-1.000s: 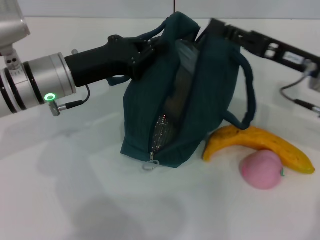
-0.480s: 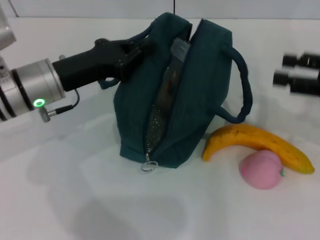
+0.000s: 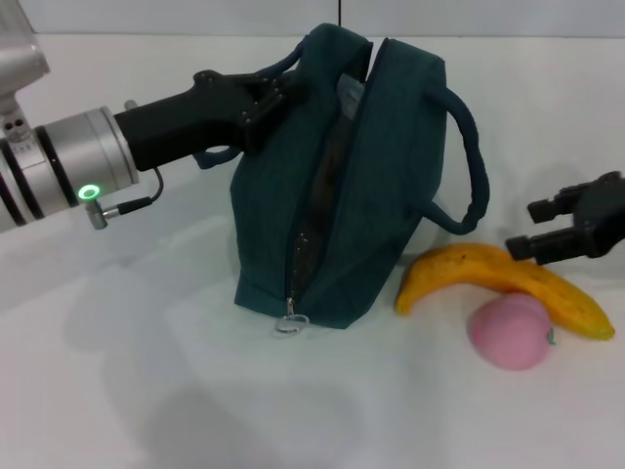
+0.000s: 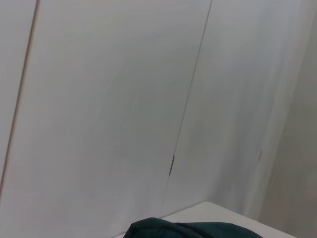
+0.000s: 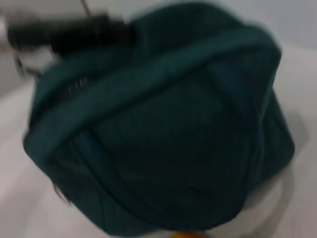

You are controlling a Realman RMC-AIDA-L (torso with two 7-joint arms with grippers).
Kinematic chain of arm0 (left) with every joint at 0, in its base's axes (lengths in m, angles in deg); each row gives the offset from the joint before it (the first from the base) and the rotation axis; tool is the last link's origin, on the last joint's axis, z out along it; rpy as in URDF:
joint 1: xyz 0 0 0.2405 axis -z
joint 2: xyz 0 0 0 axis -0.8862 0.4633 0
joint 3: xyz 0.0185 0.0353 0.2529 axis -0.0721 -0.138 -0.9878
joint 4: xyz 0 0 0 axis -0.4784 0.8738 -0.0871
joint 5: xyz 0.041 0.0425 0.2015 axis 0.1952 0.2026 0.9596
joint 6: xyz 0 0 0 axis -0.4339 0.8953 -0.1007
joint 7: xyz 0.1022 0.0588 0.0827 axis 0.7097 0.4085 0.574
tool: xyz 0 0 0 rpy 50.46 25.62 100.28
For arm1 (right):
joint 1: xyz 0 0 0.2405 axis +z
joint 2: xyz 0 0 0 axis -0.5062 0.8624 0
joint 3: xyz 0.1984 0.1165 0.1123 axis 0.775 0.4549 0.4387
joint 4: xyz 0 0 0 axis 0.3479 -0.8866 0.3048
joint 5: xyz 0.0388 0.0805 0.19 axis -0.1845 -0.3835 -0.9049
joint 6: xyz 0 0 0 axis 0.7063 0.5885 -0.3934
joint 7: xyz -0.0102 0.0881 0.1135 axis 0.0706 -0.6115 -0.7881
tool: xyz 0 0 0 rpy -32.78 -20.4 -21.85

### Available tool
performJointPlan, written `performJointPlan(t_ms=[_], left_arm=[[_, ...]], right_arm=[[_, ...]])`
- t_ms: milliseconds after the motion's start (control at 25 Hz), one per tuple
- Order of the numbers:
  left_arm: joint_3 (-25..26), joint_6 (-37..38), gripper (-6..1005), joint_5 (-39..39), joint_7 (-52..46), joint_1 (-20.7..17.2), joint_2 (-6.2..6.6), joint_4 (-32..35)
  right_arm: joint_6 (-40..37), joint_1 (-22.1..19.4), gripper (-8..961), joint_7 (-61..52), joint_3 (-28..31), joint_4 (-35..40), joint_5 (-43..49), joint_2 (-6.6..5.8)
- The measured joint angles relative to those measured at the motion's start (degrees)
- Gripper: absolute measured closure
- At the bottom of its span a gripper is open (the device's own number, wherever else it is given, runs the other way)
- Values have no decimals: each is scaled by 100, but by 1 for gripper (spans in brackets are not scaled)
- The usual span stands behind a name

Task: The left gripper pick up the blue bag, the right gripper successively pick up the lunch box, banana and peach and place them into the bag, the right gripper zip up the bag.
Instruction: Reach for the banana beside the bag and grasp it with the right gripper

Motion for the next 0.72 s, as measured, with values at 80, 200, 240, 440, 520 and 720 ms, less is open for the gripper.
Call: performJointPlan(t_ms=[80,200,240,440,520,720], left_arm=[[4,0,953,-5,1,11,4,-24],[4,0,953,-4,0,1,6,-33],[0,0,953,-3,0,0,6,-35],[4,0,953,3,-19,14,11,-41],[10,0,953,5,-12,15,12,-41],[22,0,952,9,-2,19,14,-41]], right_arm=[[99,86,290,-223,-330,131,157,4],[232,268,297,-594,-910,348,405,6],[263,341,299,-693,-1045,381,492,6],[349,672,310,-1105,-1596,383,921,12],[395,732,315,-1166,-1768,364,962,13],[547,822,326,-1314,-2215,342,1087,20]])
